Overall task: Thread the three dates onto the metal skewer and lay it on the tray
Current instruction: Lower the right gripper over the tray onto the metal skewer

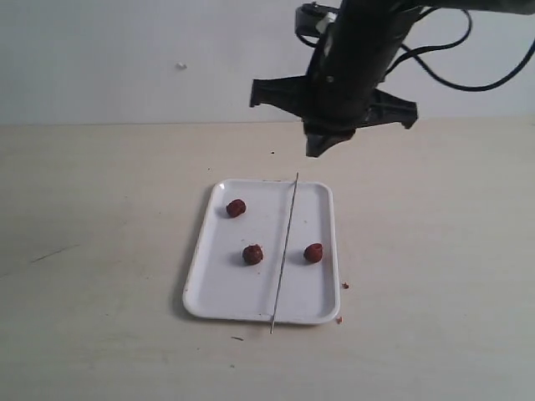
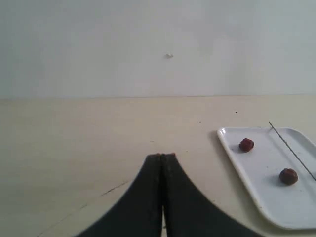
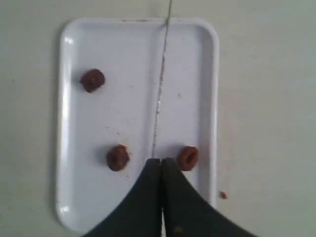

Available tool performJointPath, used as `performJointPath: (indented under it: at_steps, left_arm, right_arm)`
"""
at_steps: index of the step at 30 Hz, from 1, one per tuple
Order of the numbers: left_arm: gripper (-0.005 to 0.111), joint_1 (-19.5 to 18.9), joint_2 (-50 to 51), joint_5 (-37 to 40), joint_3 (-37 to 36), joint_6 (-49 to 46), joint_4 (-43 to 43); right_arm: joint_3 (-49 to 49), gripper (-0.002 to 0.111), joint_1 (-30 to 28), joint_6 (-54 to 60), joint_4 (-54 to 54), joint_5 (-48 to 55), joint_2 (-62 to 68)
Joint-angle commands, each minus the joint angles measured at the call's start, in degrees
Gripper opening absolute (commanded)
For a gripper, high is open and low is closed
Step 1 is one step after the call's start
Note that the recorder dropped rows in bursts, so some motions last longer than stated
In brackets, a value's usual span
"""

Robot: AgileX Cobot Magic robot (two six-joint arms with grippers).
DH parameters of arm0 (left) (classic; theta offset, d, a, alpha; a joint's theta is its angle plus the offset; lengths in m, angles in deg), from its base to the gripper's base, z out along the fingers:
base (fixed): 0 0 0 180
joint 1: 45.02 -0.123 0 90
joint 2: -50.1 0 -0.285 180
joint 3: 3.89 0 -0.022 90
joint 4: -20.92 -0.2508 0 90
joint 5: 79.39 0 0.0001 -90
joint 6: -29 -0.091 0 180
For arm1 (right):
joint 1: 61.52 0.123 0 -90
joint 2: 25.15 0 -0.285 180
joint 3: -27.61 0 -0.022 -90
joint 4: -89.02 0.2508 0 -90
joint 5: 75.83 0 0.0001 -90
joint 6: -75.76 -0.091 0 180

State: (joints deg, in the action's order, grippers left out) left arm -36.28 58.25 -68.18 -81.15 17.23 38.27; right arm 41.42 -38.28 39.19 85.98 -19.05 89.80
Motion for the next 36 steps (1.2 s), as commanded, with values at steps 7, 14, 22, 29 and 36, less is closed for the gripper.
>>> performJointPath:
  at_steps: [7,14,22,29,36]
  left_arm:
    - [0.0,-0.17,-0.36,0.19,0.05,0.02,-0.09]
    - [0.0,-0.17,-0.36,0.19,0.05,0.02,-0.09]
    - [0.0,-0.17,-0.36,0.19,0.05,0.02,-0.09]
    - [0.0,-0.17,-0.36,0.19,0.05,0.02,-0.09]
    - [0.0,-0.17,-0.36,0.19,0.05,0.02,-0.09]
  right_arm:
    - [0.1,0.014,6.05,-14.93,-2.49,3.98,7.82]
    - [0.1,0.04,9.46,-16.43,-0.89,2.65,13.02]
    - [0.1,0.045,9.74,-16.42,-1.05,2.6,13.92]
    - [0.1,0.045,9.74,-16.42,-1.99,4.51,16.94]
    - [0.1,0.041,9.63,-17.74,-1.86,2.19,19.07]
